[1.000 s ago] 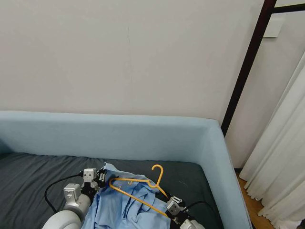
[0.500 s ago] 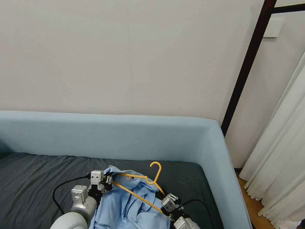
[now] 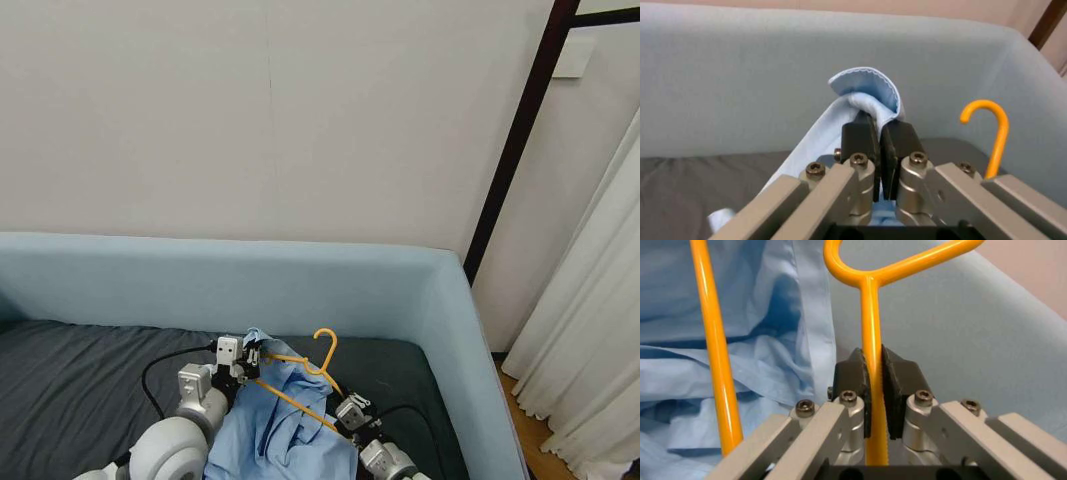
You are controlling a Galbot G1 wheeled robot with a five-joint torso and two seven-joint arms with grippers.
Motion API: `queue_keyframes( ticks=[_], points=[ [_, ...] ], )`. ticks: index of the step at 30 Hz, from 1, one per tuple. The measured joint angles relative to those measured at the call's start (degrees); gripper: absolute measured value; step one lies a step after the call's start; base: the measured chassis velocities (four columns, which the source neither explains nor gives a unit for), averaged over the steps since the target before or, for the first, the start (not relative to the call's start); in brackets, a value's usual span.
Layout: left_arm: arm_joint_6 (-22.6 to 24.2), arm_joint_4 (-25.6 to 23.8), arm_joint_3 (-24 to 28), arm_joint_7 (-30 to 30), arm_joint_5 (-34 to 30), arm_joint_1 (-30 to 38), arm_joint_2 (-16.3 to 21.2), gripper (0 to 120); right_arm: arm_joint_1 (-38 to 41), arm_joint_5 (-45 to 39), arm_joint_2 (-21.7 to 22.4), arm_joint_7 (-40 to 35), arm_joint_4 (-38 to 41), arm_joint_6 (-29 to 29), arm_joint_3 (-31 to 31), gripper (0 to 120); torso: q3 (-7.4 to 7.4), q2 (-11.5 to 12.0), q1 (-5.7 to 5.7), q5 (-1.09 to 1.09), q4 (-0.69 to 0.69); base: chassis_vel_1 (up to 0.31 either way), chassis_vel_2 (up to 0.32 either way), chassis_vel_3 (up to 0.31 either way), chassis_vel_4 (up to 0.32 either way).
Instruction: Pick up the clothes from the sofa and hang them on the clothes hanger.
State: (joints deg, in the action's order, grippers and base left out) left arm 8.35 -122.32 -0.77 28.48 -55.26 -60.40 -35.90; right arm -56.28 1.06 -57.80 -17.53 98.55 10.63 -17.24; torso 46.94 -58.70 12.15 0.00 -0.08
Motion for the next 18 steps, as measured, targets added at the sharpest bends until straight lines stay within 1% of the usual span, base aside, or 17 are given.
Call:
queue_keyframes(
  ticks=[1, 4, 7, 11, 15, 18],
  points=[
    [0.0, 0.0, 0.0, 0.0, 0.0, 0.0, 0.0, 0, 0.0, 0.0, 0.0, 0.0, 0.0, 0.0, 0.0, 5, 0.0, 0.0, 0.0, 0.0, 0.0, 0.0, 0.0, 0.0, 0.0],
    [0.2, -2.8, -1.7, 0.0, -1.0, -1.6, 1.9, 0, 1.3, -1.4, 0.1, -1.1, 0.2, 0.7, 0.1, 5, 0.0, 0.0, 0.0, 0.0, 0.0, 0.0, 0.0, 0.0, 0.0],
    [0.3, -4.3, -2.6, 0.1, -1.9, -2.0, 2.7, 0, 2.4, -2.6, 0.1, -2.1, 0.0, 1.3, 0.6, 5, 0.0, 0.0, 0.0, 0.0, 0.0, 0.0, 0.0, 0.0, 0.0],
    [0.4, -5.0, -3.3, 0.3, -2.2, -1.9, 3.7, 0, 3.7, -5.4, 0.4, -4.5, -0.2, 2.7, 1.9, 5, 0.0, 0.0, 0.0, 0.0, 0.0, 0.0, 0.0, 0.0, 0.0],
    [0.4, -3.4, -3.2, 0.5, -2.0, -0.7, 3.4, 0, 3.6, -6.4, 1.9, -5.1, 1.2, 3.0, 2.4, 5, 0.0, 0.0, 0.0, 0.0, 0.0, 0.0, 0.0, 0.0, 0.0],
    [0.3, -0.3, -1.5, 0.6, -1.8, 2.5, 1.8, 0, 2.1, -4.8, 3.8, -4.3, 4.2, 2.5, 1.9, 5, 0.0, 0.0, 0.0, -0.02, -0.01, 0.0, 0.0, 0.0, 0.0]
  ],
)
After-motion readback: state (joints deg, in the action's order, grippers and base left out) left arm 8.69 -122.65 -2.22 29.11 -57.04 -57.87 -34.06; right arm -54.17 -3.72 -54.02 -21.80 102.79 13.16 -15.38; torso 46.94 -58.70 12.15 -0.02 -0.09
